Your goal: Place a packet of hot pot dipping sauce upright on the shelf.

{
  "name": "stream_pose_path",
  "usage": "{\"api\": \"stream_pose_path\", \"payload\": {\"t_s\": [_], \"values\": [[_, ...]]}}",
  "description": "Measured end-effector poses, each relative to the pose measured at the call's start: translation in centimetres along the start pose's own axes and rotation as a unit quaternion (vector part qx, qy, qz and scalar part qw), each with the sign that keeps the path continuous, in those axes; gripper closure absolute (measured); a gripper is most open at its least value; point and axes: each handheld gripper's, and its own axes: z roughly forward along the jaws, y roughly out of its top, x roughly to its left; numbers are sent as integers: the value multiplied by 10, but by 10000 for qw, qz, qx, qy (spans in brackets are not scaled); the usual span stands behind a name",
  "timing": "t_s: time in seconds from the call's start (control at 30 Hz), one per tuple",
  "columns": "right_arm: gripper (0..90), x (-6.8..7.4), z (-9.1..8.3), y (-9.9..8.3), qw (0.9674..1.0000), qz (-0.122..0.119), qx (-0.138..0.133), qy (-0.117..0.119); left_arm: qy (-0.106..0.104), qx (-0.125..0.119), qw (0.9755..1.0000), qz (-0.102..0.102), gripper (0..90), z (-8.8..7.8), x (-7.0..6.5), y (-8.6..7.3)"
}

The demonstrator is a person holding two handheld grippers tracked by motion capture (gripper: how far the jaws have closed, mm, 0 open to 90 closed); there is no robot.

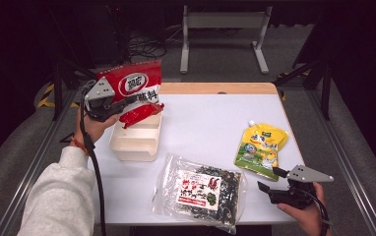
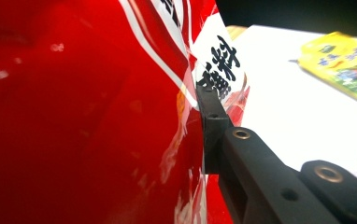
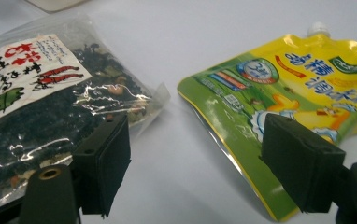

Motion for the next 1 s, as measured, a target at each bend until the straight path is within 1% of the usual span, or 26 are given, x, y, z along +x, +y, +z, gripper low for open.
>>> {"api": "stream_pose_path", "payload": {"t_s": [0.03,0.1,0.2,0.23,0.3,0.33,0.37,0.4,0.53,0.57,0.63,0.67,0.7,0.73,0.8,0.9,0.93,0.97,1.0], "values": [[242,0,-1,-2,10000,32,10,-22,18,88,9999,49,877,5,4,0],[242,0,-3,-6,9999,83,80,-66,45,169,9998,95,878,12,11,-1],[242,-1,-4,-14,9996,164,197,-151,31,338,9992,216,877,25,24,-3],[242,-1,-5,-15,9994,192,214,-183,28,408,9987,309,877,30,29,-3],[242,-1,-8,-19,9991,258,242,-252,-81,523,9979,370,877,39,35,-5],[242,-1,-8,-19,9991,258,242,-252,-81,523,9979,370,877,39,35,-5],[242,-1,-9,-21,9989,290,248,-269,-101,575,9973,434,877,43,37,-6],[243,-2,-12,-25,9984,379,261,-324,-57,654,9965,517,877,50,41,-7],[242,-2,-16,-32,9975,487,320,-411,-100,659,9967,464,877,62,48,-11],[242,-2,-16,-32,9975,487,320,-411,-100,659,9967,464,877,62,48,-11],[242,-2,-18,-34,9971,537,332,-428,-125,772,9955,533,877,69,50,-13],[242,-2,-20,-36,9966,603,331,-464,-116,897,9942,583,876,74,50,-14],[242,-2,-20,-36,9966,603,331,-464,-90,970,9931,647,876,77,50,-15],[243,-2,-21,-37,9964,629,332,-462,-89,990,9929,649,876,80,51,-16],[249,-2,-21,-38,9961,645,369,-471,-78,960,9935,607,875,86,53,-20],[253,-2,-20,-38,9962,646,375,-457,-22,863,9948,538,873,90,54,-22],[253,-2,-19,-37,9962,641,367,-452,-22,863,9948,538,870,90,54,-22],[253,-1,-17,-36,9964,624,376,-433,88,851,9950,522,865,91,55,-24],[252,-1,-16,-36,9964,619,397,-423,97,838,9953,472,861,92,54,-25]]}}
